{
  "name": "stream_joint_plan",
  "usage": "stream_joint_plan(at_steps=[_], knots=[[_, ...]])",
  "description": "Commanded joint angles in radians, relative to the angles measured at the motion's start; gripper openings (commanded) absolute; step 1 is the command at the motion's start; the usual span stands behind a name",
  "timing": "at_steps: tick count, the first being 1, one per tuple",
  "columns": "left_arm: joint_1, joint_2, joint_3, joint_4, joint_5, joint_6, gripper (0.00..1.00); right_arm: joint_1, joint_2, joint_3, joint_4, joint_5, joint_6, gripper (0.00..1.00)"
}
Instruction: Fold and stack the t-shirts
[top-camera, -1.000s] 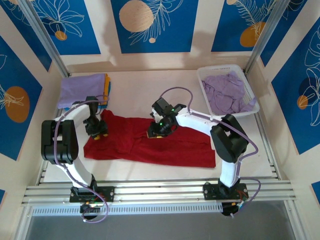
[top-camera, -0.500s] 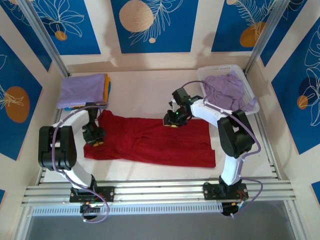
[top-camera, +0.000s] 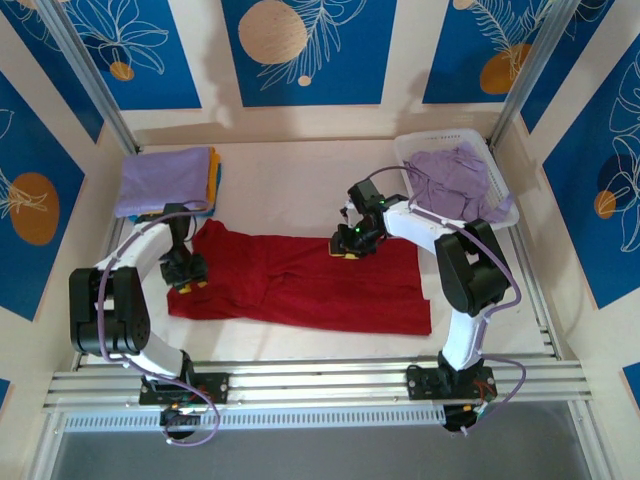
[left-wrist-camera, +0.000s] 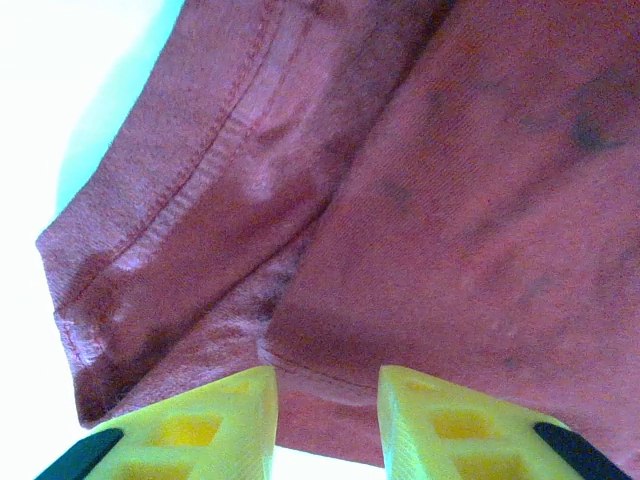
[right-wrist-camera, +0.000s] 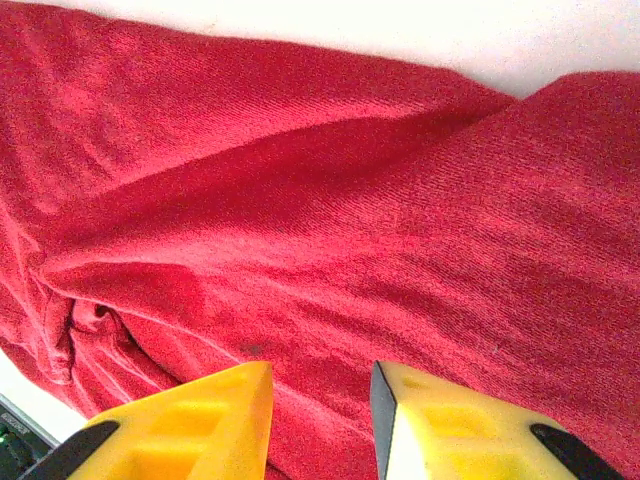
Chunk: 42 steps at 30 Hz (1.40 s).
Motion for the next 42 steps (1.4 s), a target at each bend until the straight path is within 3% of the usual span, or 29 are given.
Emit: stream_joint_plan(at_steps=[1,12,22,34,42], knots=[[0.019,0.024,-0.045,-0.003,0.037,0.012,0.33,-0.004,-0.027,-0.011,0.004,-0.029,-0.007,0.34],[0.002,-0.089,-0.017,0.034,0.107,-0.037,0.36,-0.042,0.031,-0.057,0.024,-0.032,-0.011,0.34],[-0.091,-0.025,0.041,0.093,0.151,-0.103,0.40,-0.078,0.018,-0.137,-0.009,0.074,0.054,0.32],[-0.270,0.214,0.131,0.213,0.157,-0.200,0.41,-0.129,-0.142,-0.291,-0.033,0.122,0.074,0.32],[-0.312,0.468,0.343,0.194,0.149,-0.195,0.42,-0.176,-0.169,-0.292,-0.064,0.108,0.039,0.32]])
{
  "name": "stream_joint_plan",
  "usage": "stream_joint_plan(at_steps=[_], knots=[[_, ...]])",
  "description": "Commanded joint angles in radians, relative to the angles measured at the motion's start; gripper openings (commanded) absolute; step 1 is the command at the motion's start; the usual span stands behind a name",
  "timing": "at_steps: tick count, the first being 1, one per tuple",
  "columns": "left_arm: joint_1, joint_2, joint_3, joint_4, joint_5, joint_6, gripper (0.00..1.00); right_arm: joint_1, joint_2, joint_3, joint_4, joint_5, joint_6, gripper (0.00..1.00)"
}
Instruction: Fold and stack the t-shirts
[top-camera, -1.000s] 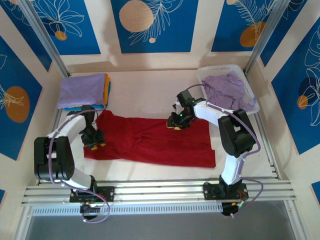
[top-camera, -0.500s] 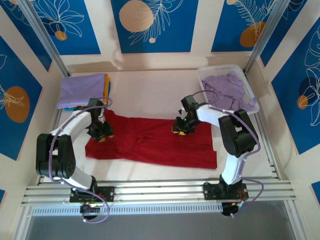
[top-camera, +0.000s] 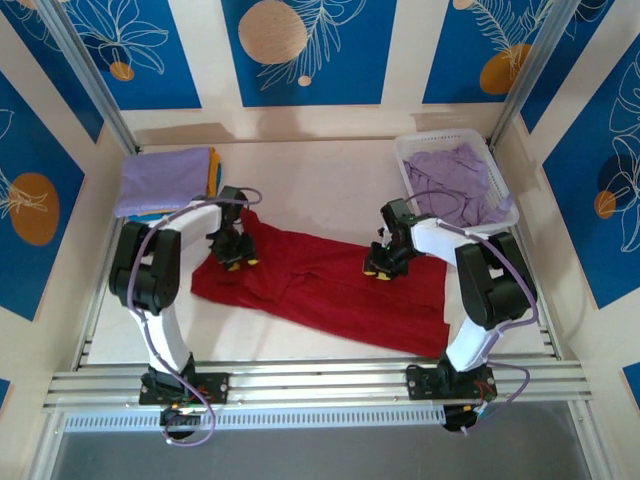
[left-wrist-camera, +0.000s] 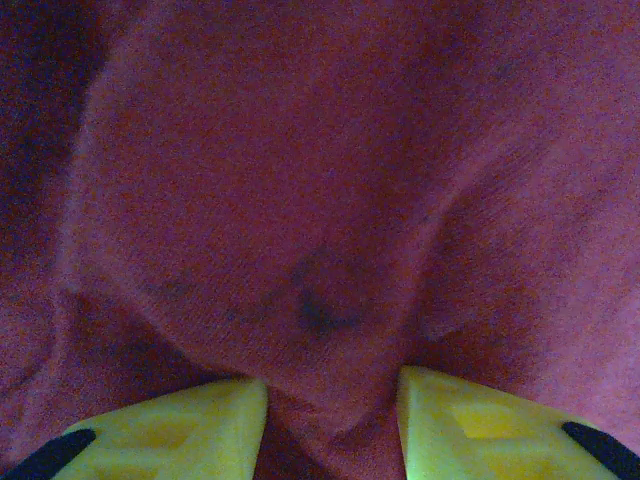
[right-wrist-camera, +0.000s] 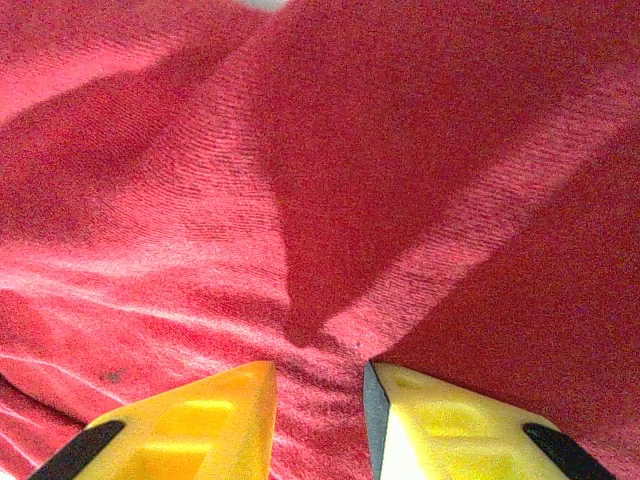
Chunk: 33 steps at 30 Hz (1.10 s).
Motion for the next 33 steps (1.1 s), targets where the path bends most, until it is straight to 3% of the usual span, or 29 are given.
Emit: stream_joint_plan(at_steps=[1,10,15,21,28,33], knots=[[-0.014,0.130,0.087,0.019,0.002,-0.003,0.42,-0.020,-0.032,-0.009,-0.062,0.015,-0.026,0.32],[-0.018,0.444,0.664,-0.171,0.042,0.059,0.47,-0.016,-0.043,0.013,-0.111,-0.040,-0.047,0.32],[-0.037,0.438,0.930,-0.264,0.079,0.040,0.49,0.003,-0.039,-0.016,-0.106,-0.071,-0.037,0.32],[-0.047,0.291,0.791,-0.251,0.116,-0.003,0.52,0.027,-0.029,-0.032,-0.087,-0.090,-0.024,0.32],[-0.097,0.135,0.378,0.015,0.146,-0.096,0.52,0.035,-0.072,-0.007,-0.148,-0.044,-0.053,0.32],[-0.132,0.109,0.252,0.107,0.160,-0.133,0.52,0.034,-0.099,-0.001,-0.219,0.037,-0.077,0.33]])
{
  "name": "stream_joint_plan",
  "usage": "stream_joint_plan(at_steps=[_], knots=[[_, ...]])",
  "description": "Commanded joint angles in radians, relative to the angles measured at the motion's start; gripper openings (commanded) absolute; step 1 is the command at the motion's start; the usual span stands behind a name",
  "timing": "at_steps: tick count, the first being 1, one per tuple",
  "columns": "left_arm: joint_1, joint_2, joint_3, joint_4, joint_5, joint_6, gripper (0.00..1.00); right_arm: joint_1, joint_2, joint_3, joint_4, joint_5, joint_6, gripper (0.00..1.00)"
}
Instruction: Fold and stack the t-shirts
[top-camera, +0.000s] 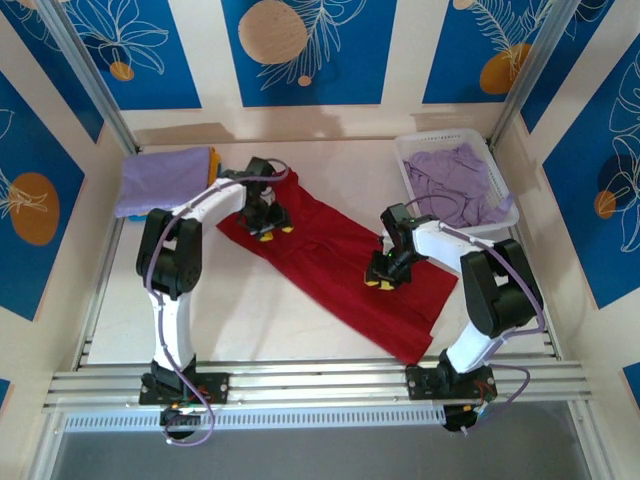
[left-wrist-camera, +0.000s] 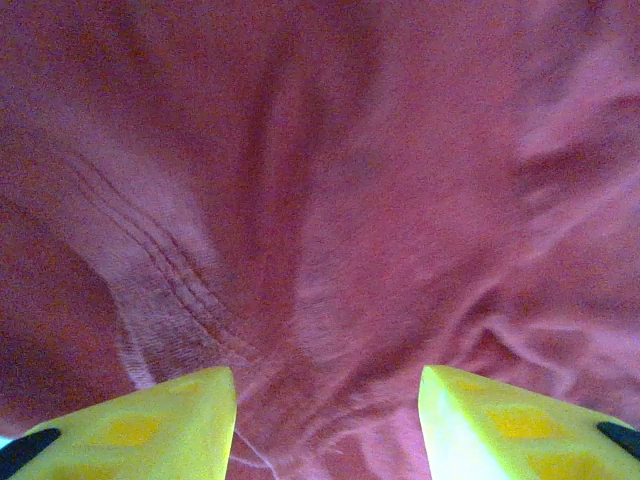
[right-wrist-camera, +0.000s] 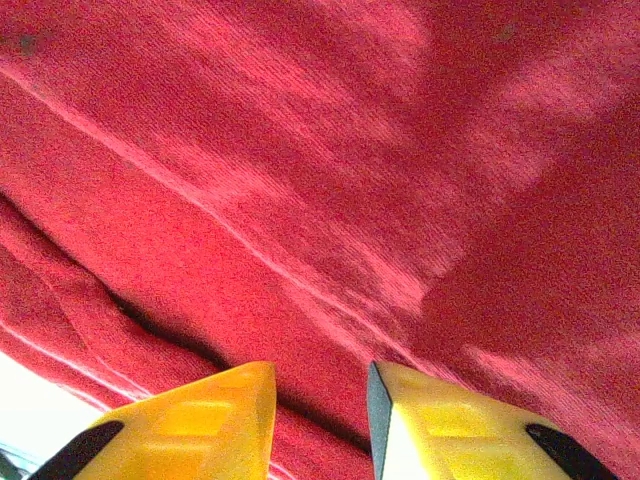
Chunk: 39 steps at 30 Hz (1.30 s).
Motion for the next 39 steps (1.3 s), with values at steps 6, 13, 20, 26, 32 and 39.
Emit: stream_joint_plan(at_steps=[6,13,20,26,32,39], knots=[[-0.029,-0.010,-0.123,0.159,0.032,-0.063,0.52,-0.054,-0.044,-0.010,-0.061,0.020,-0.037,0.36],[-0.021,0.060,-0.072,0.116,0.005,-0.018,0.52,-0.066,0.015,-0.011,-0.039,0.027,-0.080,0.37],[-0.004,0.116,-0.002,0.061,-0.038,0.022,0.52,0.017,0.053,-0.021,-0.031,0.040,-0.068,0.37],[0.032,0.204,0.166,-0.037,-0.084,0.097,0.52,0.093,0.063,0.011,-0.055,-0.034,-0.019,0.36],[0.063,0.350,0.449,-0.153,-0.076,0.146,0.51,0.255,0.064,0.056,-0.035,-0.065,0.118,0.36],[0.088,0.479,0.795,-0.265,-0.034,0.170,0.51,0.332,0.080,0.143,-0.020,-0.107,0.197,0.37]])
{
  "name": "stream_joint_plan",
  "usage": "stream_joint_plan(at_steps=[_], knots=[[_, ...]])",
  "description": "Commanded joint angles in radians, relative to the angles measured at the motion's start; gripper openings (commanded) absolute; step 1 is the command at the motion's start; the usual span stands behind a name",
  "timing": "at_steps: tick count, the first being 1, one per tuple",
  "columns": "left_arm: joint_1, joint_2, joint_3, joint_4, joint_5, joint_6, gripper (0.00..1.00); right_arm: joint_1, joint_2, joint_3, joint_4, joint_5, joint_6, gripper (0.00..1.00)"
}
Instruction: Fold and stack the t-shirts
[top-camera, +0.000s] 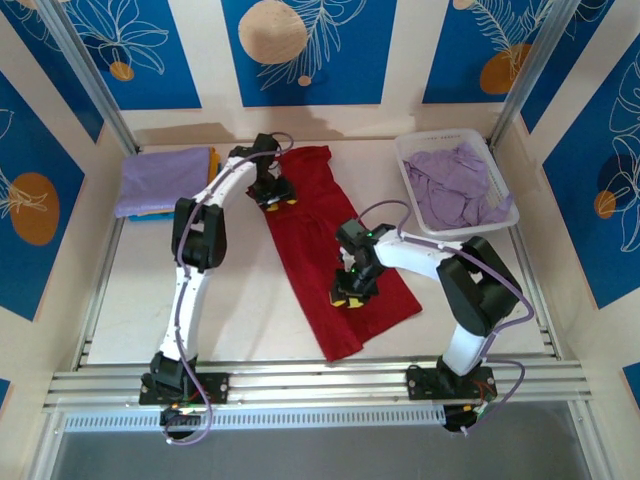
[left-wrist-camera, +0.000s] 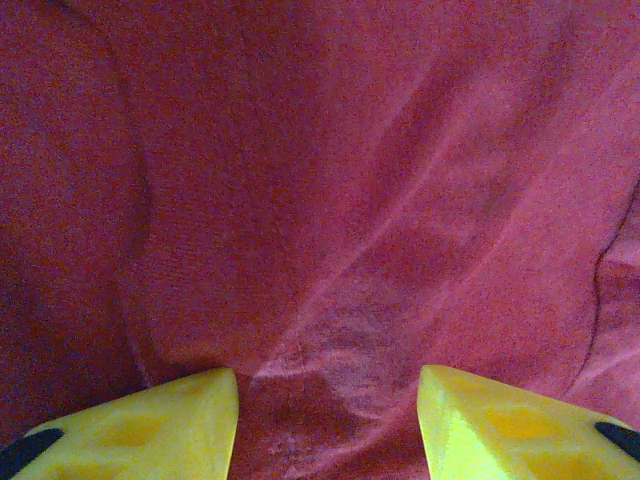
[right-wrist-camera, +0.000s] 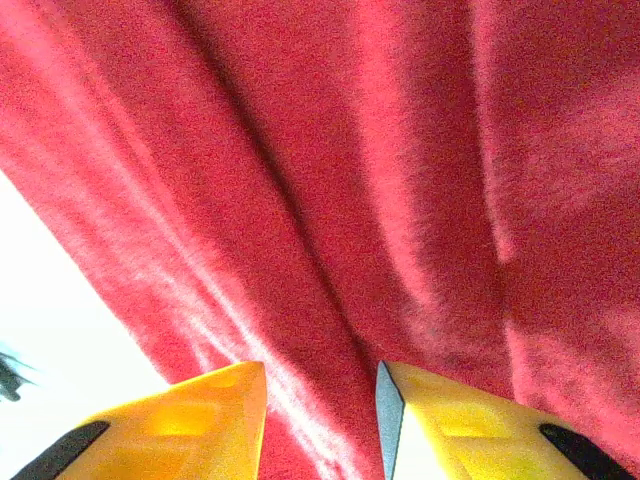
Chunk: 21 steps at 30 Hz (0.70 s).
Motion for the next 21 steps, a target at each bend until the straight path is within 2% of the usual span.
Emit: stream_joint_plan(at_steps=[1,5,10,13,16,21], knots=[[0.007,-0.009,0.066,-0.087,-0.022,0.046,0.51,0.009,-0.006,0.050,-0.023,-0.031,0.052,0.37],[0.001,-0.155,-0.061,-0.029,-0.047,0.055,0.51,-0.011,-0.046,0.033,-0.047,0.010,0.046,0.40],[-0.009,-0.346,-0.359,0.136,-0.007,-0.018,0.51,-0.072,-0.057,-0.014,-0.048,0.026,0.017,0.41],[-0.026,-0.409,-0.501,0.234,0.010,-0.072,0.51,-0.100,-0.050,-0.033,-0.043,0.025,0.006,0.43],[-0.050,-0.470,-0.655,0.386,0.014,-0.150,0.51,-0.121,-0.005,-0.047,-0.015,-0.031,-0.009,0.43],[-0.086,-0.478,-0.736,0.464,0.019,-0.205,0.51,-0.100,0.072,-0.036,-0.018,-0.052,-0.009,0.42]])
